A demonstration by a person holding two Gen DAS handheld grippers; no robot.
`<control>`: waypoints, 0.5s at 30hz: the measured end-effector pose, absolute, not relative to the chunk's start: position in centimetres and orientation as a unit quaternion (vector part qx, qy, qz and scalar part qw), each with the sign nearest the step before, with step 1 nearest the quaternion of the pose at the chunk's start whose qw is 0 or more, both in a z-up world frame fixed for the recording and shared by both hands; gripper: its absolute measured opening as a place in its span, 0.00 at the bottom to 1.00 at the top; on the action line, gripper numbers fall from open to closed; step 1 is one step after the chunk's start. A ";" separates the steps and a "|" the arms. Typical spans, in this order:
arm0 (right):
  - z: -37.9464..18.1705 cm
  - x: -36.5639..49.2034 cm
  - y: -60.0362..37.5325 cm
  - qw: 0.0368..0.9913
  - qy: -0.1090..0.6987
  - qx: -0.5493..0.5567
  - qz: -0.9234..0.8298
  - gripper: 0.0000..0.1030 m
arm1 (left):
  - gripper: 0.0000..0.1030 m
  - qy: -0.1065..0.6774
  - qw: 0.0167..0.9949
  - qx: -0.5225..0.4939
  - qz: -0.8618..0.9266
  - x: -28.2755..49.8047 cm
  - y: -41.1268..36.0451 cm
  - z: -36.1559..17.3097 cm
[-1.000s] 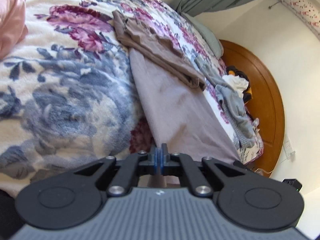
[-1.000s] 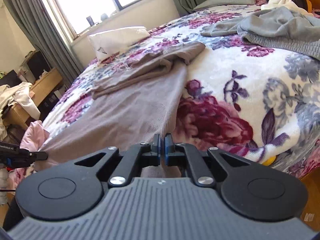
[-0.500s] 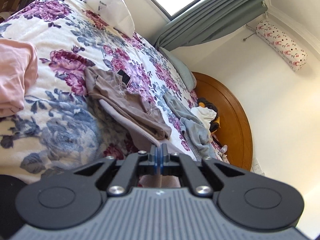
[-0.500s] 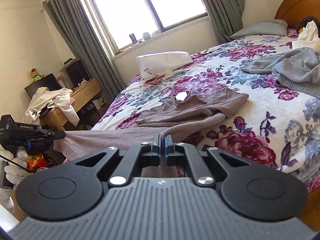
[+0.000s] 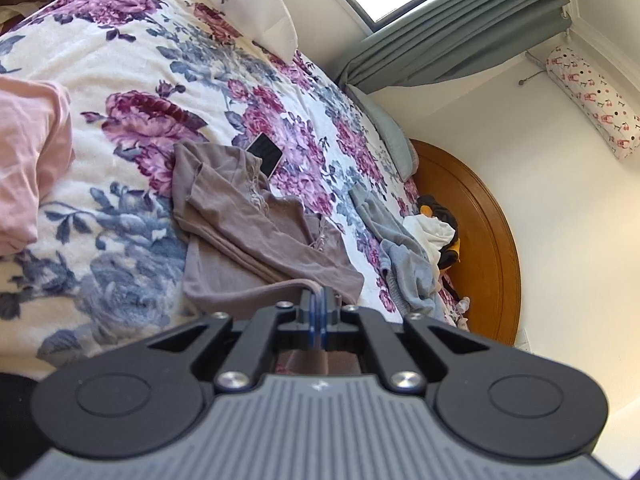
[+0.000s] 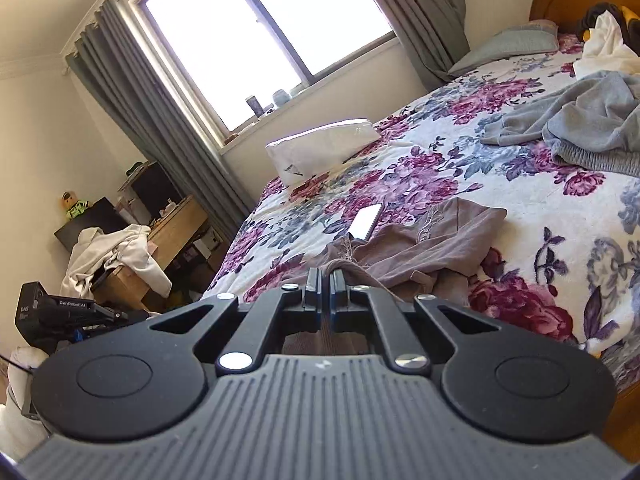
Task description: Fold clothes
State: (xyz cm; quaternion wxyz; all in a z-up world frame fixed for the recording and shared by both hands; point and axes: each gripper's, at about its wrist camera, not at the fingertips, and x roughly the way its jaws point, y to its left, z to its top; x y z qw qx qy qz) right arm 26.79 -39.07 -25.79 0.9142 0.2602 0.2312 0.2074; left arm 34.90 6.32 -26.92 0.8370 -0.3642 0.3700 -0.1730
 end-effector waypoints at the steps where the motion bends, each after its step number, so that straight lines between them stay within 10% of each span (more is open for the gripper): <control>1: -26.0 28.1 -39.2 0.912 0.234 0.266 0.204 0.03 | 0.01 0.371 0.838 -0.363 -0.168 36.2 6.3 -27.0; 15: -29.5 45.1 -37.8 0.907 0.257 0.289 0.168 0.03 | 0.01 0.396 0.841 -0.355 -0.101 52.0 5.5 -31.5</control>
